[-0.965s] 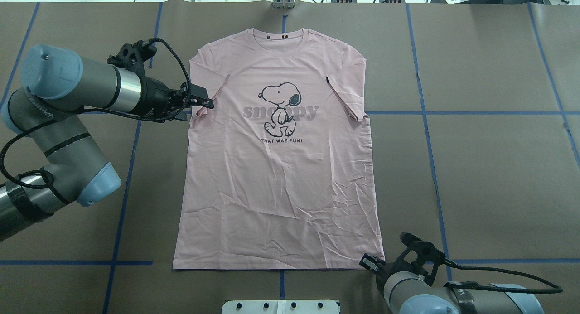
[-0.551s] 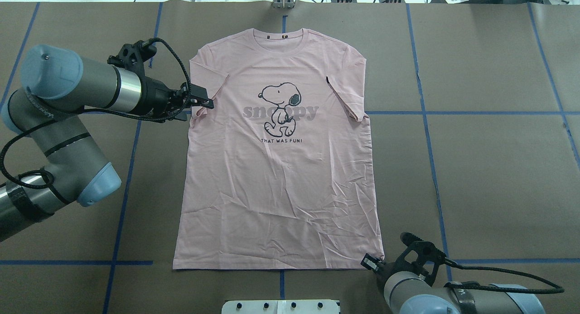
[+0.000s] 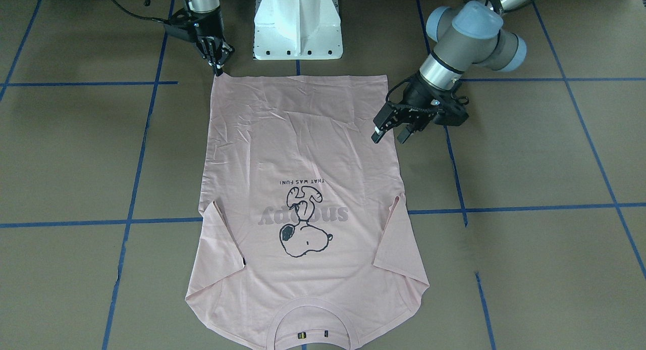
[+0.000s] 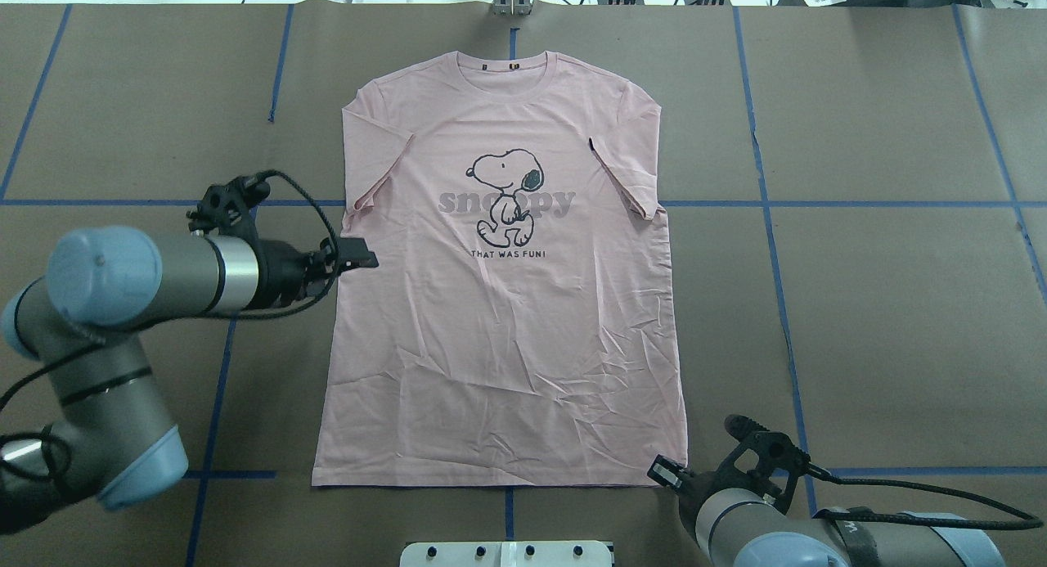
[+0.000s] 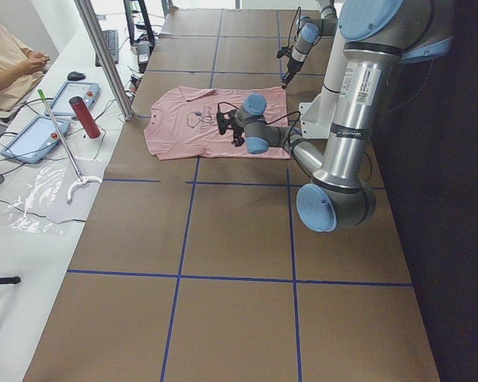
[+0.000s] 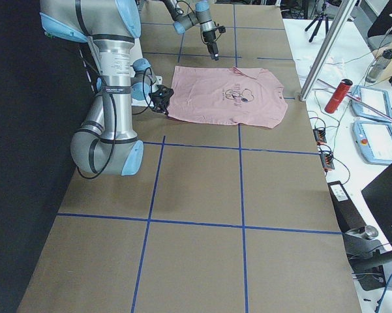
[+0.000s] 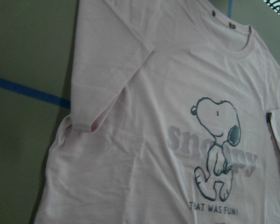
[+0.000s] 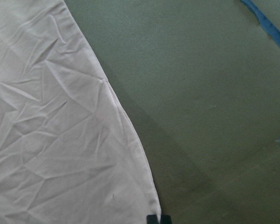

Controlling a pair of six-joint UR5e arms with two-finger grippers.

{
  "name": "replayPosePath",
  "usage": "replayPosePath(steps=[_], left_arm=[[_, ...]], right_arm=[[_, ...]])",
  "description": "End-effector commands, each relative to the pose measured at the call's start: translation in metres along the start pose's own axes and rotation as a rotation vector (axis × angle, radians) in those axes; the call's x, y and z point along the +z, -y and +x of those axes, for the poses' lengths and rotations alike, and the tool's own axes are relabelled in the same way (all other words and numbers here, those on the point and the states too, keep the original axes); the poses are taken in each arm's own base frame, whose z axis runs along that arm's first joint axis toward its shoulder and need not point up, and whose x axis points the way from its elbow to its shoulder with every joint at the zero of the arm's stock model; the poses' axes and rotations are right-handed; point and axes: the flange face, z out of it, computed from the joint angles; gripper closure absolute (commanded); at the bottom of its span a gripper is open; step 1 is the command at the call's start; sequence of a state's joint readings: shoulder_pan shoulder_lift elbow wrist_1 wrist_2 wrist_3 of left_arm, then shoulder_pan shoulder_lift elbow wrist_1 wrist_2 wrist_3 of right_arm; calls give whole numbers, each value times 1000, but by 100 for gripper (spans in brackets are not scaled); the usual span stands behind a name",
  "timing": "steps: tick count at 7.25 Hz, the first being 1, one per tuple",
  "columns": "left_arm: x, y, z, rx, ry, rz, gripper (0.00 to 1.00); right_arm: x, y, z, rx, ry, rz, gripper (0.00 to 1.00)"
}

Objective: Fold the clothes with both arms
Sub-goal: 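Move the left gripper down to the hem corner beside the right gripper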

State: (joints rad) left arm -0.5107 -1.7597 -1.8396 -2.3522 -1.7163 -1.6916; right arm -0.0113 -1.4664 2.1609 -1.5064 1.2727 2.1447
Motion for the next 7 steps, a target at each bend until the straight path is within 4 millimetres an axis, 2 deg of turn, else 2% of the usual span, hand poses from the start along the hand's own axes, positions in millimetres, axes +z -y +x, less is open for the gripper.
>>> replayPosePath(steps=[1, 2, 3, 4, 5, 7], left_arm=[[-23, -71, -25, -119, 116, -40, 10], [-30, -100, -19, -110, 209, -68, 12], [-21, -136, -30, -135, 275, -104, 15], [-15, -163, -37, -150, 296, -107, 17], [-11, -170, -44, -140, 330, -106, 18], [-7, -170, -51, -135, 375, -91, 23]], right_arm=[[-2, 2, -1, 3, 2, -1, 100], [-2, 1, -1, 2, 2, -2, 100], [-2, 1, -1, 2, 2, -2, 100], [-2, 1, -1, 3, 3, -3, 100], [-2, 0, -2, 3, 4, -4, 100], [-2, 0, -1, 2, 4, -3, 100]])
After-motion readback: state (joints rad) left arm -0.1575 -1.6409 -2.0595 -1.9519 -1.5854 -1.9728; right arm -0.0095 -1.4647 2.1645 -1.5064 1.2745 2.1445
